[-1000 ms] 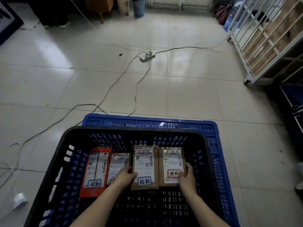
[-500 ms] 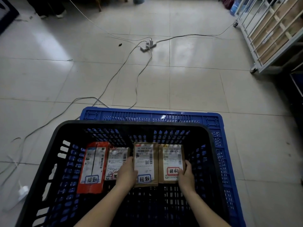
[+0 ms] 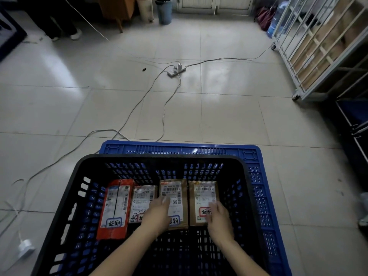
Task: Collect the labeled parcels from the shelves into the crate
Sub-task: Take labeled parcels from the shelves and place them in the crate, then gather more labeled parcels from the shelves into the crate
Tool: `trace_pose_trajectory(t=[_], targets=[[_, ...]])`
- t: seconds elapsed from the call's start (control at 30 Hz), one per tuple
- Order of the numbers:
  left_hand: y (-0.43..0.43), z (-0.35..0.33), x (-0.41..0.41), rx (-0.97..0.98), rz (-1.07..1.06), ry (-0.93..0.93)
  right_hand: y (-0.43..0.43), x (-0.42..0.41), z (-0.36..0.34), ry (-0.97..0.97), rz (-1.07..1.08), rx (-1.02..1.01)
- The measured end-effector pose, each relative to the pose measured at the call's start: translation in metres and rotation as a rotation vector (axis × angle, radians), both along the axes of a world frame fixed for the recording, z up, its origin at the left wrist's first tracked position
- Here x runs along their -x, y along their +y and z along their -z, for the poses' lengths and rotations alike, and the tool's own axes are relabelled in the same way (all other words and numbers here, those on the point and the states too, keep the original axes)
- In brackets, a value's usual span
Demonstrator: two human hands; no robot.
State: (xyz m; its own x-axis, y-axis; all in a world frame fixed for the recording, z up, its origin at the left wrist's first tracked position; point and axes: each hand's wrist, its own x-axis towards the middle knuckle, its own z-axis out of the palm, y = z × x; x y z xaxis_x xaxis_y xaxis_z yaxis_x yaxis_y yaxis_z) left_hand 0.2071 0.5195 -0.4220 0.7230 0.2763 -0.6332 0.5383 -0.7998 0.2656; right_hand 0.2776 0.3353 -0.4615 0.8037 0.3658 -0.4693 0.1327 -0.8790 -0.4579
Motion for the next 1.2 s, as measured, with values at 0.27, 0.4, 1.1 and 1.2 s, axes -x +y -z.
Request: trace_pose_trajectory(t=[0.27,0.4,1.1,1.2], targets=[[-0.009,0.013,0.011,-0.043,0.270,0.101,-0.012,0.003,0.006,0.026,-0.289,0.185],[-0.009,0.006,0.011,-0.049,0.259,0.060,-0.016,0.007,0.001,0.008,-0.242,0.136],[-0.057,-0.149,0.083,-0.100,0.604,-0.342,-0.050,0.169,-0.173,-0.293,0.121,0.090],[-0.078,-0.173,0.109,-0.070,0.693,-0.396,-0.073,0.208,-0.199,-0.350,0.212,0.105]])
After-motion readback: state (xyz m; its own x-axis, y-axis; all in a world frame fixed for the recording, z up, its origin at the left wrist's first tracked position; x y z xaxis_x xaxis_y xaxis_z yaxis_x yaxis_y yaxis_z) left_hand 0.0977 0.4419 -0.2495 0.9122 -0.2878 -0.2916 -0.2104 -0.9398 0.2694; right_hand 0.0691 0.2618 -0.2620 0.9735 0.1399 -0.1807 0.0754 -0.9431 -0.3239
